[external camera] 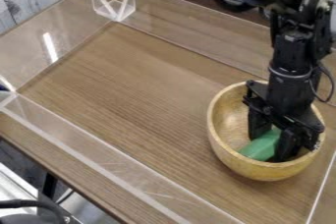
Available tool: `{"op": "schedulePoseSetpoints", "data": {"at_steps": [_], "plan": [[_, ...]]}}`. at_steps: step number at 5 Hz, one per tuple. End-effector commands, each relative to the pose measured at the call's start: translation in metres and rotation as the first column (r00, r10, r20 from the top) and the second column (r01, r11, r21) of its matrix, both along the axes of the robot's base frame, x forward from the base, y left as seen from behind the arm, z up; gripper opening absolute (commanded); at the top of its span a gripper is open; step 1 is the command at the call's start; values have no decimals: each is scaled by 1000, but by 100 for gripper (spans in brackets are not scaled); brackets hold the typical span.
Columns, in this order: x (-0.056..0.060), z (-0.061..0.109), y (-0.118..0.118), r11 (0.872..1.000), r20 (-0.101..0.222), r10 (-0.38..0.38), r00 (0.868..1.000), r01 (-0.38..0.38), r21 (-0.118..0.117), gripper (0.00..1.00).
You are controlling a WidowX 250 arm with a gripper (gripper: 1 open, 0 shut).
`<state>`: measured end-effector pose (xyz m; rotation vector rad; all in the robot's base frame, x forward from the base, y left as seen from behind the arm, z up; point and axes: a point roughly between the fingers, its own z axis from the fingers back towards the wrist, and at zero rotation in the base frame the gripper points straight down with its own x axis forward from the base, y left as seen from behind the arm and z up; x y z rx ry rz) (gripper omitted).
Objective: Remove the green block from inside the brown bowl and put it on the table
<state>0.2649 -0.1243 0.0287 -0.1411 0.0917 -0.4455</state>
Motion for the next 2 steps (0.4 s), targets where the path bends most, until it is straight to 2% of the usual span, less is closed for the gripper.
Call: {"op": "schedulePoseSetpoints", "data": {"at_steps": [1,2], "plan": [[-3,-13,-6,1000,-17,-31,999,31,6,0],[-3,-8,1,1000,-13,-14,1000,15,13,0]]}}
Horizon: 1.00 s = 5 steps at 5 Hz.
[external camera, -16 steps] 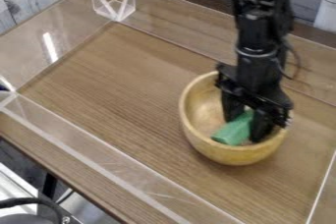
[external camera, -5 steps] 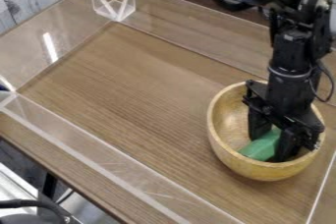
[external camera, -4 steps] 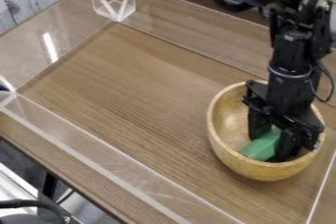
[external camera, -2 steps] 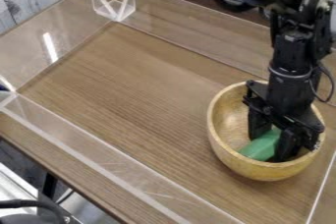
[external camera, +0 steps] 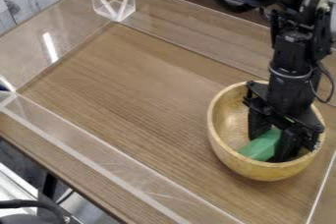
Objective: Remove the green block from inside the brown bowl and put it on the table
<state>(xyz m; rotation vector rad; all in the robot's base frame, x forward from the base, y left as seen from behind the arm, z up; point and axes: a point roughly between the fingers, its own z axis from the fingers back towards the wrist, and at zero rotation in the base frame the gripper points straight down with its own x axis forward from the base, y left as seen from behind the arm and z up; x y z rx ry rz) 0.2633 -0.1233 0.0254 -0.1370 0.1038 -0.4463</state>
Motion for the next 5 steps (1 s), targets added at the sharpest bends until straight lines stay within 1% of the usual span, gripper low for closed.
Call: {"op": "schedulePoseSetpoints", "data": {"at_steps": [1,4,5], "plan": [[-1,-1,7,1000,0,4,1000,-4,14,0],[0,17,32,997,15,65,998,-65,40,0],[2,21,48,993,18,105,994,-106,52,0]]}}
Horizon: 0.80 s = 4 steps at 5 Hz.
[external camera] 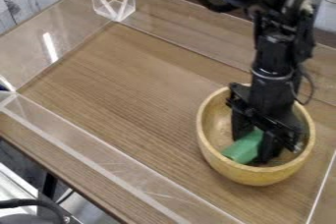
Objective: Remove the green block from inside the brown bowl and put it on the table
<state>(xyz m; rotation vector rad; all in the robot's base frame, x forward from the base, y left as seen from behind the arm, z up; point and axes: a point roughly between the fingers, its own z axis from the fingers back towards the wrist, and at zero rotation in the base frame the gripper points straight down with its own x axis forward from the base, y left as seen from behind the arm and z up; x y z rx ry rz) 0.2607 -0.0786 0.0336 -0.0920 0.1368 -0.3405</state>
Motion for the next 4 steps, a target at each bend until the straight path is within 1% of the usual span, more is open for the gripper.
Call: {"op": "schedulePoseSetpoints", "data": {"at_steps": [1,2,3,4], "plan": [[9,13,33,998,45,63,997,-63,12,0],[13,14,71,990,48,136,990,-137,22,0],[14,13,40,995,45,97,994,-98,13,0],[13,11,16,998,45,59,997,-59,1,0]]}}
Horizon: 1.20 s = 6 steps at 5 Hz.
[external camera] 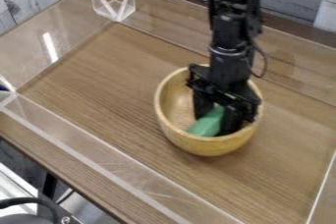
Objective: Remove the green block from inside the brown bowl and put it on the table
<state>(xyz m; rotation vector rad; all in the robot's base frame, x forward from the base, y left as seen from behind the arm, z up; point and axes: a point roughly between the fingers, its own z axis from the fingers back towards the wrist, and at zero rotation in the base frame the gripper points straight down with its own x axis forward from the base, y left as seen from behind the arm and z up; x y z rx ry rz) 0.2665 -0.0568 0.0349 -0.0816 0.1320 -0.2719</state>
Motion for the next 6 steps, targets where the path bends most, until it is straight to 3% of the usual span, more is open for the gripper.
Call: {"op": "schedulePoseSetpoints", "data": {"at_steps": [1,2,3,6], "plan": [[9,8,-26,999,43,-47,998,48,-21,0],[12,6,-54,993,46,-107,993,109,-33,0],[13,3,-18,999,40,-42,998,43,-23,0],[18,-7,-35,997,25,-75,997,76,-26,0]]}}
